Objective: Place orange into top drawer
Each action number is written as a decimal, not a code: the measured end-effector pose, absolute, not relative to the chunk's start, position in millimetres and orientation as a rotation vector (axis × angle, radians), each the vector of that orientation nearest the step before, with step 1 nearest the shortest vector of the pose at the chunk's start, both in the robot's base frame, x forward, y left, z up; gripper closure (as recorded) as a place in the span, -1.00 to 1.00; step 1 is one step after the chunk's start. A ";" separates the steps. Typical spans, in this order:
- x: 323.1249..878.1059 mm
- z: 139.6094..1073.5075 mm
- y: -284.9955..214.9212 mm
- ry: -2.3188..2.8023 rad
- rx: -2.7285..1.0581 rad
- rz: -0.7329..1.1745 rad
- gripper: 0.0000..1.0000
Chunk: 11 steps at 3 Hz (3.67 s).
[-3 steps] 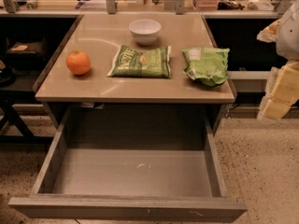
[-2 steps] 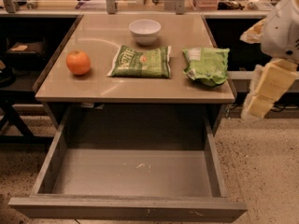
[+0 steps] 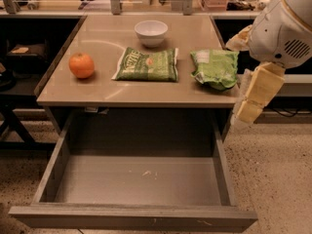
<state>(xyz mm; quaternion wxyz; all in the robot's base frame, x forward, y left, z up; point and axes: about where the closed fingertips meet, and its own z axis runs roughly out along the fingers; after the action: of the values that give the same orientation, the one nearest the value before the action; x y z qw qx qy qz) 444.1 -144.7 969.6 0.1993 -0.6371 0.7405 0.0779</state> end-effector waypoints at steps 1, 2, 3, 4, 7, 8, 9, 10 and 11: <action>445.3 968.6 -141.4 2.055 -1.772 0.232 -1.00; 453.3 945.5 -124.7 2.031 -1.698 0.356 -1.00; 491.3 934.0 -93.4 1.956 -1.590 0.443 -1.00; 512.8 934.5 -69.7 1.870 -1.598 0.451 -1.00; 546.5 927.0 -10.3 1.699 -1.529 0.504 -1.00; 567.2 922.4 23.9 1.632 -1.527 0.529 -1.00; 567.0 922.0 25.6 1.631 -1.527 0.533 -1.00; 583.5 916.6 46.0 1.620 -1.481 0.555 -1.00; 615.0 907.5 66.2 1.631 -1.457 0.557 -1.00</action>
Offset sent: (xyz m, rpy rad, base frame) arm 0.0517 0.0621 -0.0400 0.4269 -0.0503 -0.0755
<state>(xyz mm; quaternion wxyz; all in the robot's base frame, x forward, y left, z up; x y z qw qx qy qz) 615.0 66.2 907.5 0.4281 -0.5834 0.6532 0.2230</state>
